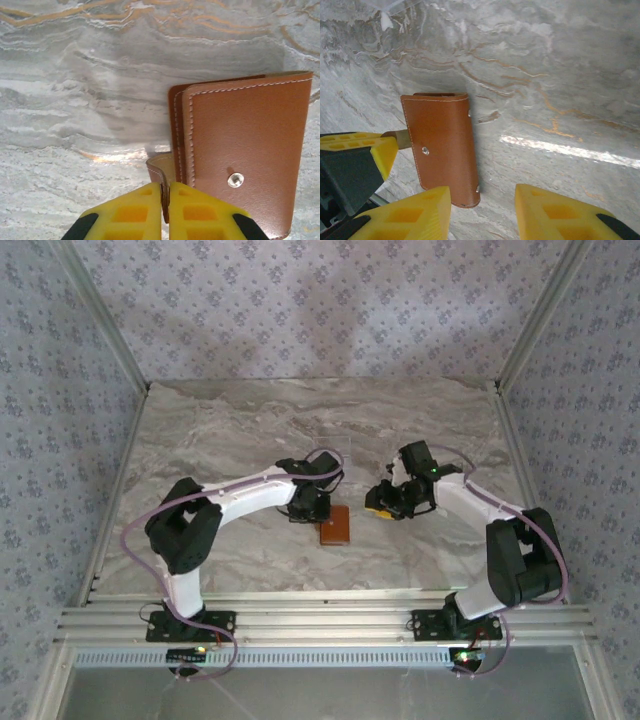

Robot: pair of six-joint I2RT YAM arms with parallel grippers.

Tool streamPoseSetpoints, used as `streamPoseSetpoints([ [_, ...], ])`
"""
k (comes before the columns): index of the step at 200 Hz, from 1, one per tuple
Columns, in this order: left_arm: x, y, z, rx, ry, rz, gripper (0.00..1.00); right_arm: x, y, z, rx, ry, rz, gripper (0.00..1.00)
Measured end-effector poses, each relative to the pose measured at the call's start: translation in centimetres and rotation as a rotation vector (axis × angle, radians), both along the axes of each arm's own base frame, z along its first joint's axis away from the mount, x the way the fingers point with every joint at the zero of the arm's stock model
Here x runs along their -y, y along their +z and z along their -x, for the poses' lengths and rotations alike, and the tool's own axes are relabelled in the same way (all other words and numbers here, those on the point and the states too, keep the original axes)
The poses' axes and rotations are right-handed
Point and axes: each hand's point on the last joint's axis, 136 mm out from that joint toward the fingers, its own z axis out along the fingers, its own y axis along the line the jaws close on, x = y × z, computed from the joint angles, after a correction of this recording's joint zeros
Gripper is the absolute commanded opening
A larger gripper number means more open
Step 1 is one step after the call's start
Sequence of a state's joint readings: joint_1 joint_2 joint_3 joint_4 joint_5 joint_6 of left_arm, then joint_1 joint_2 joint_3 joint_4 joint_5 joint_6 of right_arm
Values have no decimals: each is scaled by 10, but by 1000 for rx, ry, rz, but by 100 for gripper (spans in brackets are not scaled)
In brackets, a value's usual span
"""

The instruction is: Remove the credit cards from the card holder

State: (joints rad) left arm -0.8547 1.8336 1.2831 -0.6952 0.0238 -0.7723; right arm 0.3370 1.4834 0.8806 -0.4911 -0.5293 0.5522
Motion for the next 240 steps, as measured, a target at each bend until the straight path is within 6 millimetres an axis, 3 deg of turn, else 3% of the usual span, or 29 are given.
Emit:
streamPoseSetpoints([
  [88, -14, -12, 1, -71, 88, 278, 4, -50, -6, -3, 17, 168, 206, 60],
  [111, -19, -15, 1, -86, 107, 341, 4, -62, -11, 0, 7, 203, 256, 78],
  [139, -23, -19, 1, -103, 119, 396, 4, -78, -13, -3, 20, 230, 301, 92],
  [179, -23, -20, 2, -117, 109, 440, 4, -89, -20, -6, 29, 251, 378, 93],
  [240, -32, -28, 6, -146, 117, 480, 4, -82, -47, 4, -16, 259, 518, 92],
])
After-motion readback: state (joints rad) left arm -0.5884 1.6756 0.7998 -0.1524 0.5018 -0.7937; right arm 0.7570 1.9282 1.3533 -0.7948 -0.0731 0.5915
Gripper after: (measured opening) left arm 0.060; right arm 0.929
